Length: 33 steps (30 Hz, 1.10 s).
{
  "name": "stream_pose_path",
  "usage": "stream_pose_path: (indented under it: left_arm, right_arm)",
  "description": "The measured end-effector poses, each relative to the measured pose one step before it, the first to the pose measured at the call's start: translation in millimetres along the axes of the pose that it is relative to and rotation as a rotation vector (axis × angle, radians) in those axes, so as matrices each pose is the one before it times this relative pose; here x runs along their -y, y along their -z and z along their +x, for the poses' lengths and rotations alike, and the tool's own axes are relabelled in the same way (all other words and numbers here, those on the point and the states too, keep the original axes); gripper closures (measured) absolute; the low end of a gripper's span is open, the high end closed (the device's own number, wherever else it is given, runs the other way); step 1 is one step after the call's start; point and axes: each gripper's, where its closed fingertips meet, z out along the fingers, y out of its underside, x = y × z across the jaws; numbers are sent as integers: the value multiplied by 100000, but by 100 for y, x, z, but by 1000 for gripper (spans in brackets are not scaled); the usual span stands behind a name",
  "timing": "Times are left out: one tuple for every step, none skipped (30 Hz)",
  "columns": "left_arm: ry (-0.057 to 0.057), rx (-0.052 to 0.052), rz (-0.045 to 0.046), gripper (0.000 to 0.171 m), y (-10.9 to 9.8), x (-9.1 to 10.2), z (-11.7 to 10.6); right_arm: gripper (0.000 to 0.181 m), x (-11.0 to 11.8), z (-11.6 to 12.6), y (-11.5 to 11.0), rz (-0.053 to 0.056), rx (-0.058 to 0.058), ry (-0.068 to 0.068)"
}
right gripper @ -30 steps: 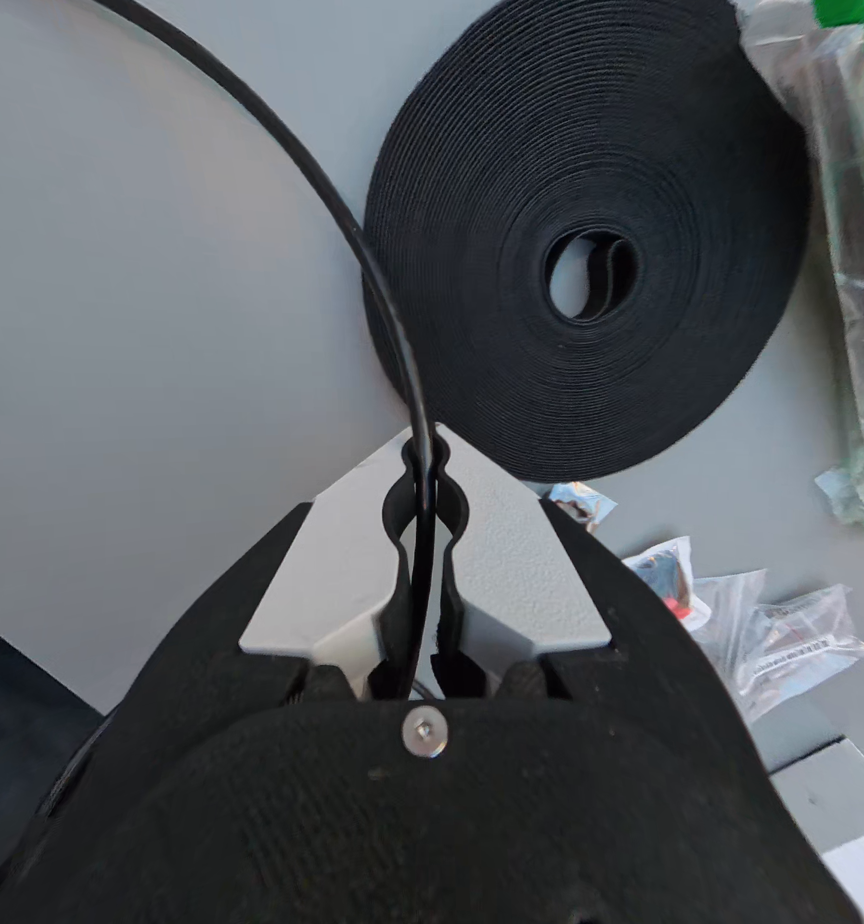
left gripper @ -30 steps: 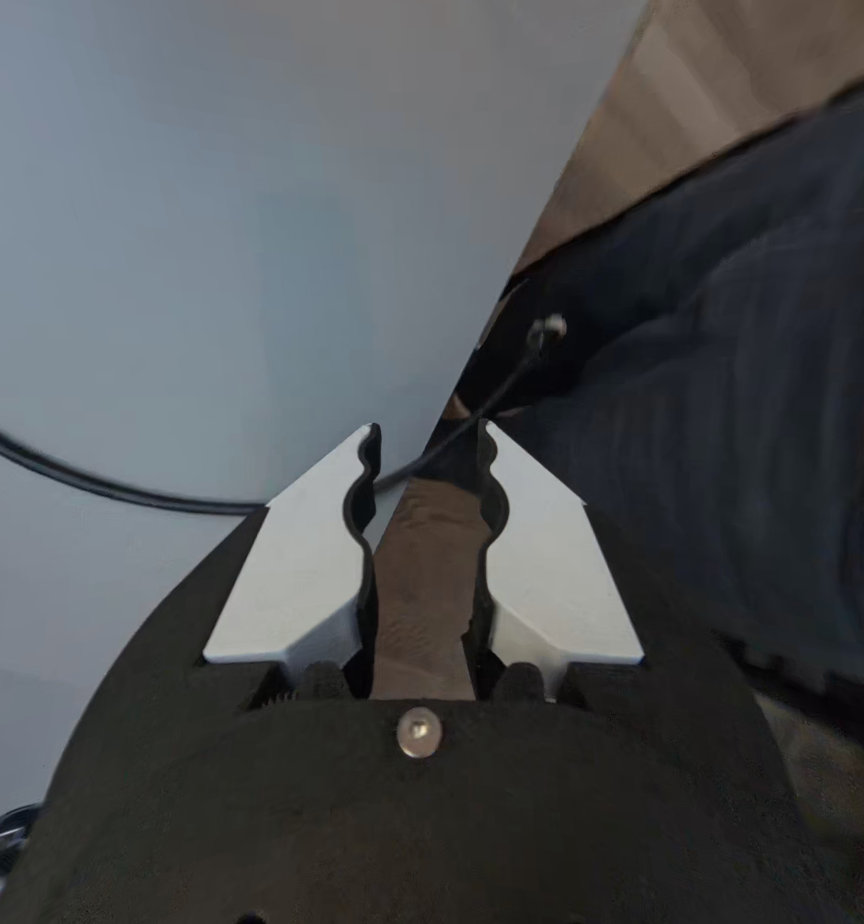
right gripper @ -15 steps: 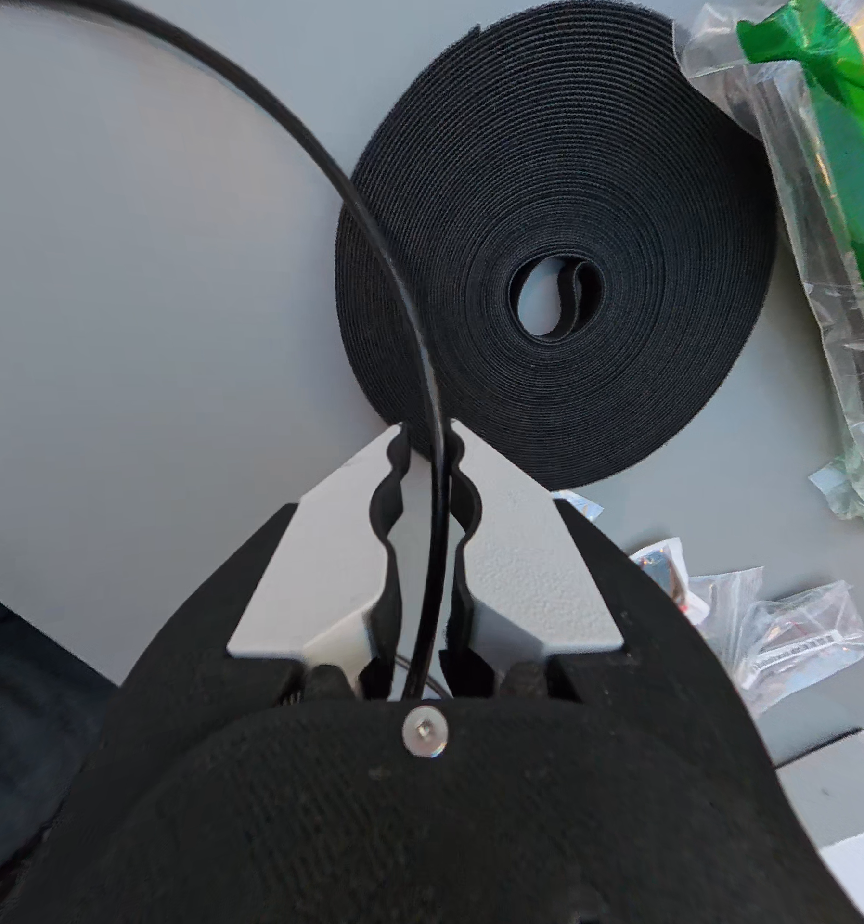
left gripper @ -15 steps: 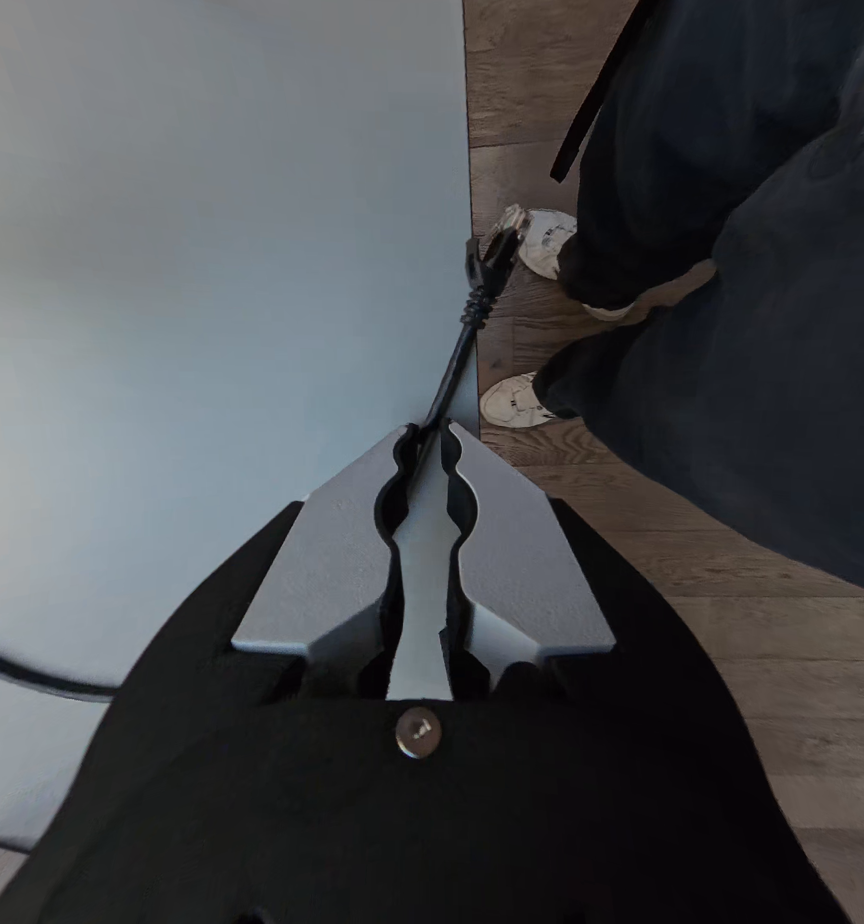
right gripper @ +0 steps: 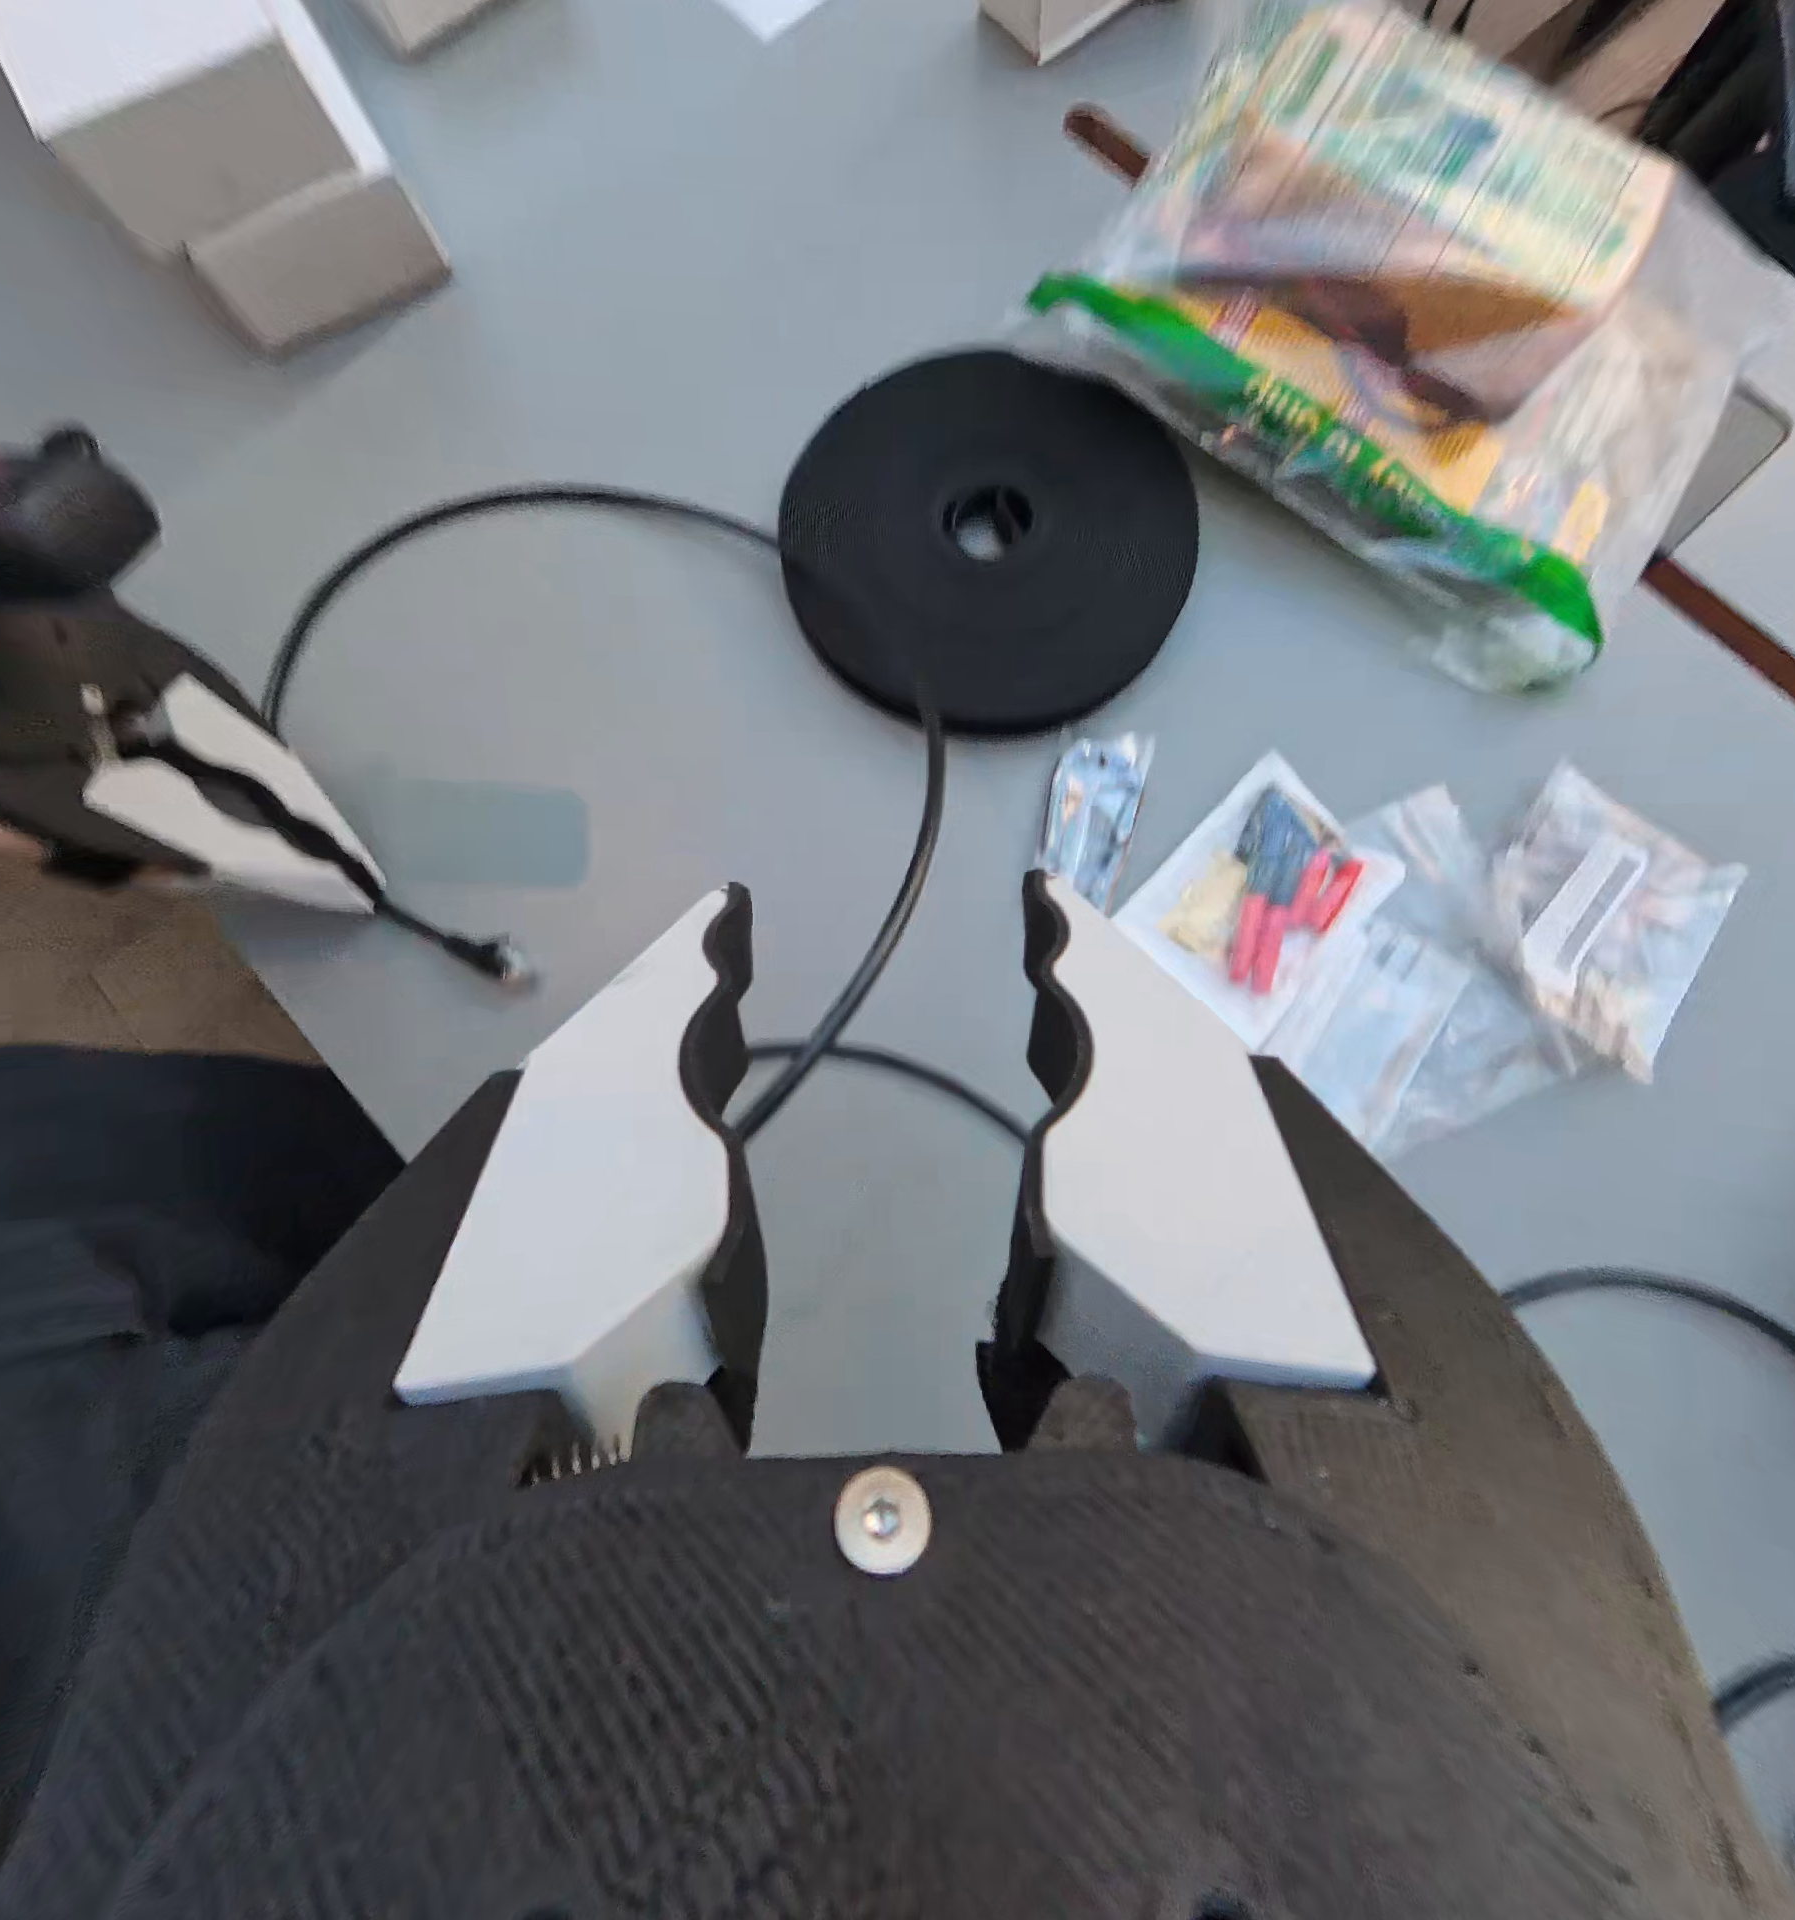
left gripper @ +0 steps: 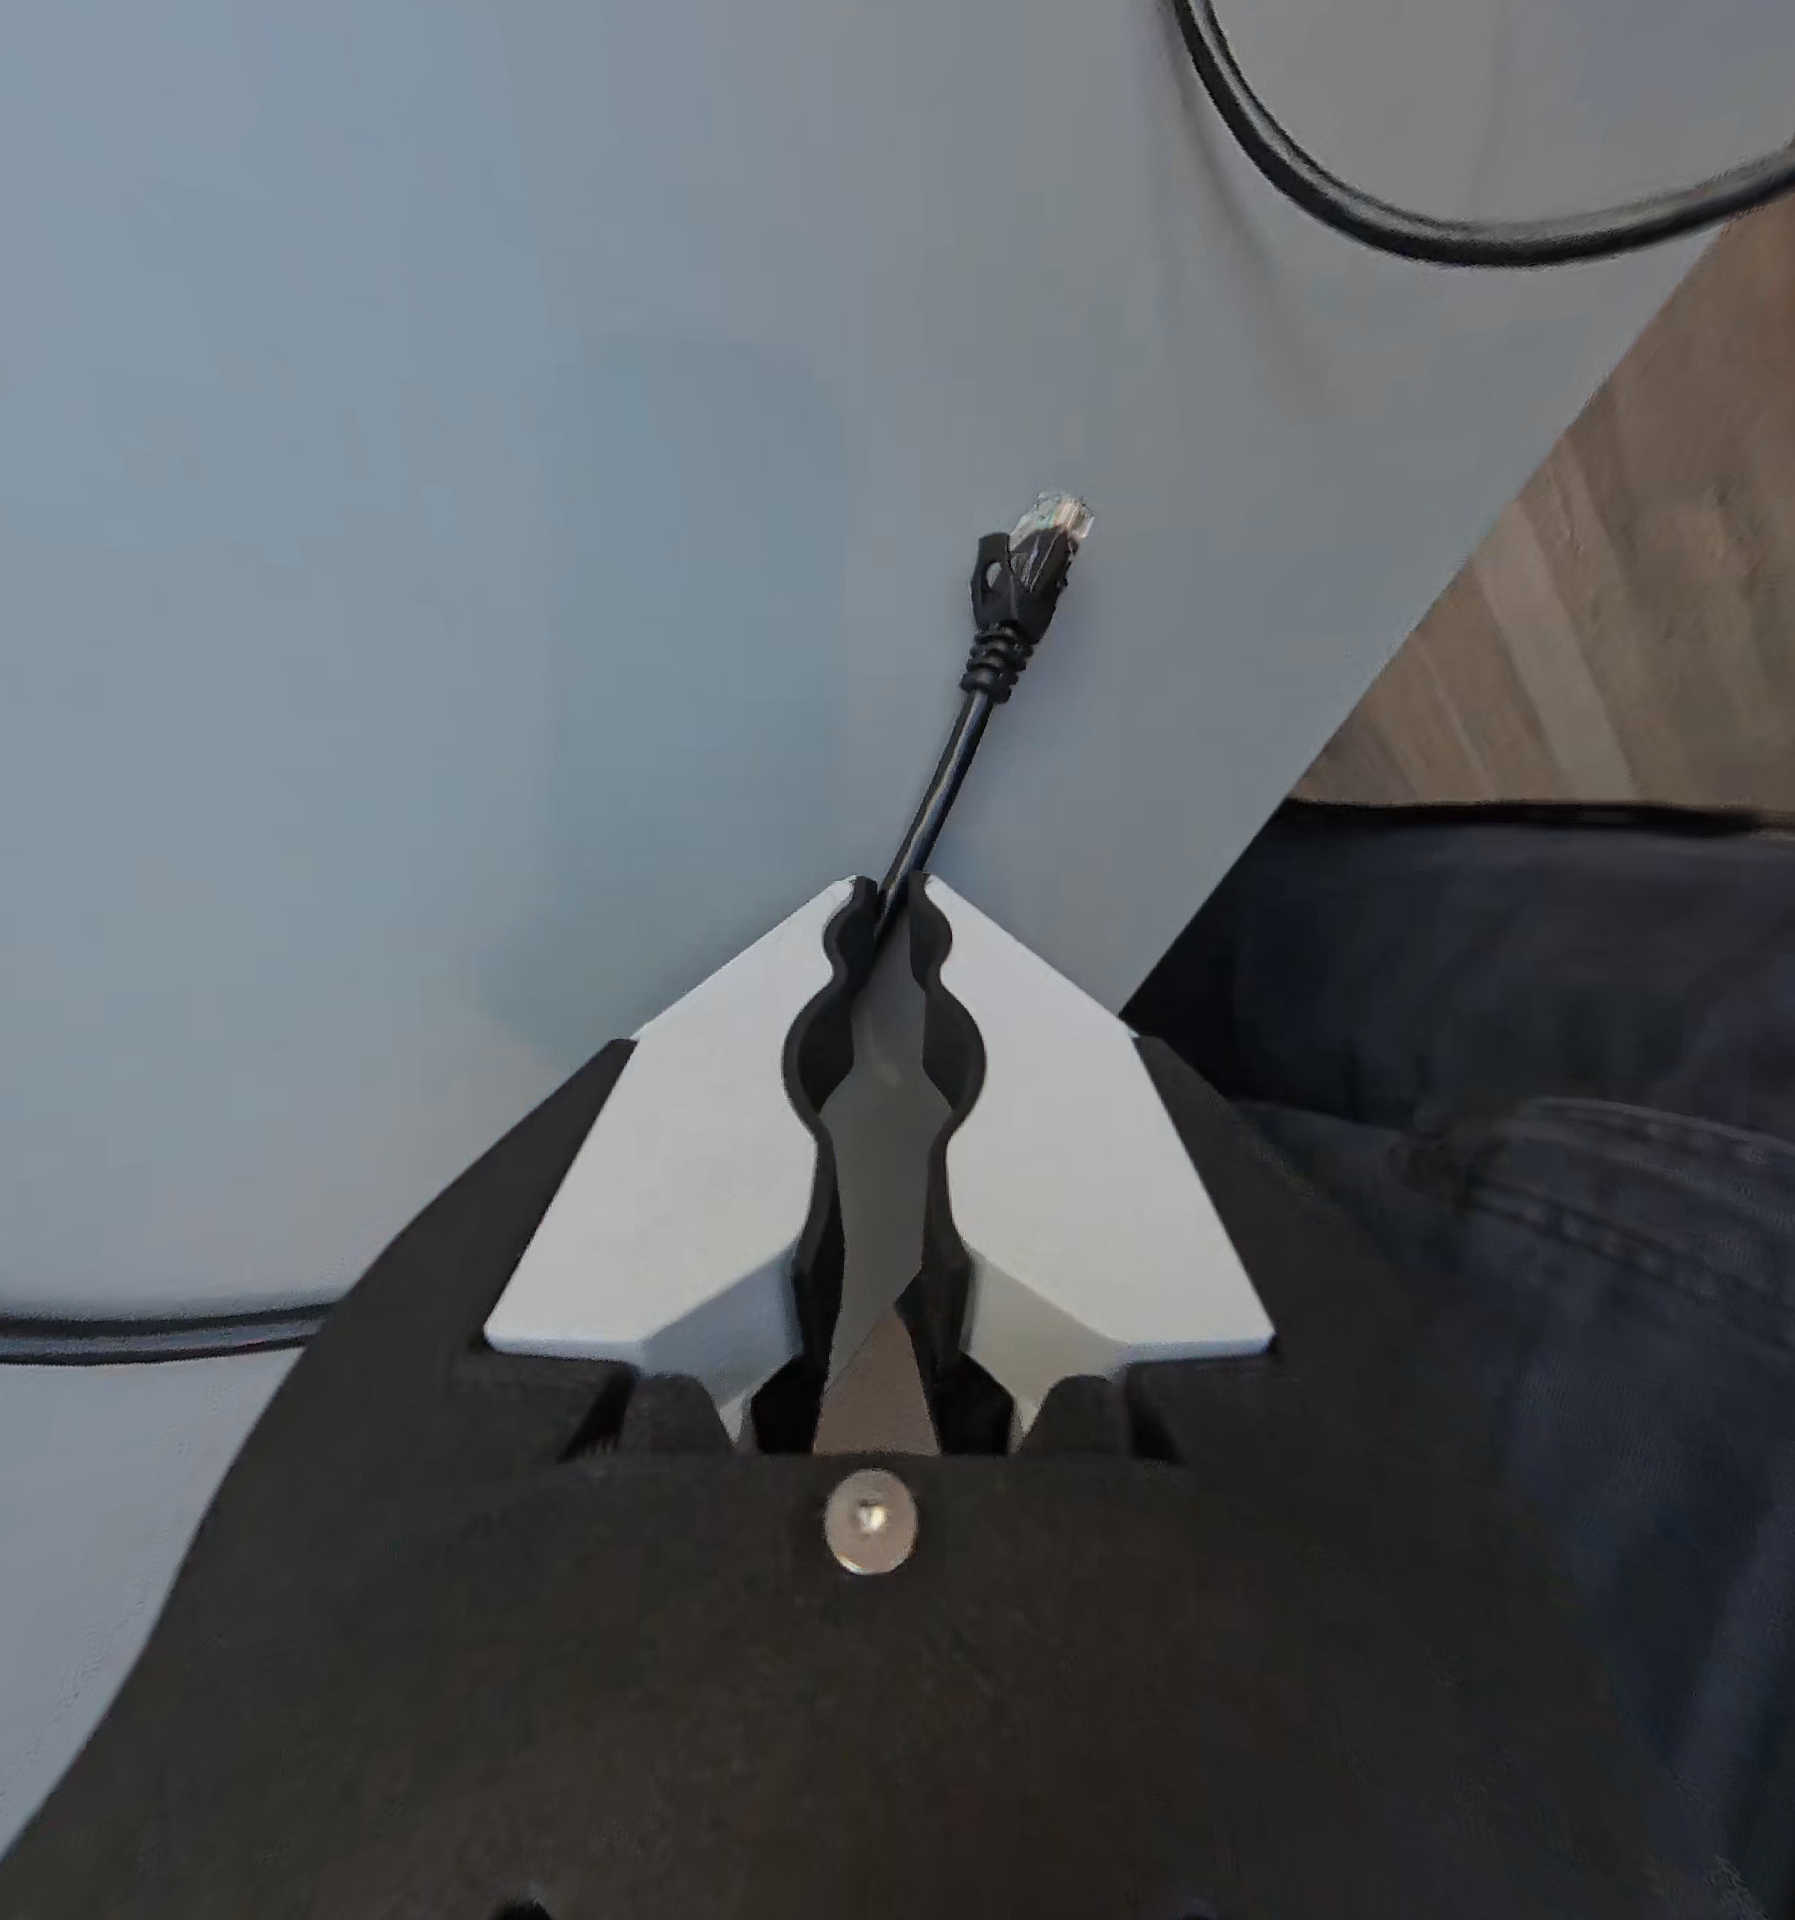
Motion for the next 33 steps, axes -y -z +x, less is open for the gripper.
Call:
stream_pose_path:
  left_arm:
    - [4470, 1044, 1830, 168, -249, 549, -55]
    - [4067, 592, 1816, 168, -275, 536, 28]
    - [4126, 31, 1775, 168, -307, 537, 82]
    - [4559, -409, 1651, 168, -330, 536, 137]
    - [4960, -932, 1480, 168, -362, 538, 179]
    - [4859, -1157, 1330, 168, -354, 528, 176]
    - [4466, -1016, 1386, 168, -335, 518, 145]
    - [4230, -932, 1354, 169, -305, 472, 121]
    - [3529, -699, 1207, 169, -253, 409, 92]
    - [2667, -323, 1269, 169, -208, 375, 50]
    - [1562, -91, 1102, 170, -182, 303, 38]
    - [468, 236, 529, 170, -138, 221, 45]
    - [-487, 770, 44, 170, -109, 176, 33]
    - [-986, 1294, 159, 170, -73, 171, -13]
    - [-1783, 1484, 273, 169, -60, 126, -12]
    - [-3018, 1166, 6, 169, -65, 49, 50]
    - [-3810, 1028, -456, 169, -69, -12, 77]
    - [-4249, 1218, -1351, 168, -20, -69, 73]
    - [-5202, 937, -2375, 168, -29, -155, 140]
    - [-6291, 1195, -2816, 168, -22, -182, 132]
    - [-6651, 1946, -2466, 168, 8, -135, 49]
    - [-5662, 2305, -1819, 167, 6, -71, -10]
    - [-4270, 2230, -1209, 165, 27, -22, -26]
    - [-3190, 1473, -70, 164, 103, 81, 42]
    - [-2479, 3, 1503, 162, 273, 301, 217]
    - [-2362, -1369, 2534, 160, 445, 482, 390]
    - [-2600, -1489, 3081, 159, 632, 653, 406]
    - [-3445, -1325, 3684, 155, 787, 877, 400]
    - [-3871, -1997, 3618, 151, 892, 1113, 500]
    - [-3790, -4121, 3769, 148, 915, 1357, 788]
    - [-3836, -6253, 3523, 145, 829, 1517, 1136]
    - [-3861, -6167, 2940, 140, 543, 1538, 1196]
    - [-4525, -6362, 1606, 137, 158, 1305, 1293]
  right_arm:
    - [132, -3077, -922, 274, -4618, 1081, 2139]
    - [131, -2788, -1298, -49, -4886, 3049, -870]
    - [126, -2145, -1419, -252, -2730, 4288, -5621]
    - [121, -1448, -1462, -207, 594, 5579, -6651]
    - [120, -953, -1173, -63, 3475, 4323, -4080]
    - [120, -454, -736, 144, 5791, 2102, -2994]
    - [121, -46, -605, 243, 6488, 2272, -4247]
    - [121, 171, -608, 170, 6234, 3331, -5936]
    - [122, 230, -464, -11, 5114, 3006, -6671]
    - [125, 57, -132, -278, 3018, 884, -6017]
    - [125, -208, -197, -532, 185, 932, -3614]
    - [124, -372, -506, -685, -2182, 2084, -1122]
    - [124, -512, -155, -790, -4056, -685, -234]
    - [129, -505, 141, -760, -4547, -3079, -335]
    - [150, -322, -237, -572, -3003, -1067, 894]
    - [175, -30, -328, -379, -202, -306, 963]
    - [177, 101, -366, -317, 1191, 553, -98]
    - [177, -74, -76, -271, 220, -280, -1079]
    - [177, -259, 156, -227, -885, -899, -1169]
    - [178, -225, 348, -102, -592, -1551, -755]
    - [177, -76, 373, 12, 432, -1433, -597]
    - [177, -46, 350, 79, 477, -925, -759]
    - [177, -69, 280, 81, 38, -379, -470]
    - [177, -72, 252, 92, -277, -319, -65]
    - [177, -42, 145, 89, -164, -135, 380]
    - [177, 5, 13, 82, -2, 154, 553]
    - [177, 49, -71, 81, 42, 351, 539]
    - [177, 77, -80, 92, 107, -6, 236]
    - [177, 153, -114, 100, 437, 170, -68]
    - [177, 237, -175, 119, 834, 566, -327]
    - [178, 294, -162, 141, 1047, 554, -947]
    - [178, 347, -184, 162, 1188, 808, -1722]
    - [178, 403, -286, 156, 1260, 1608, -2078]
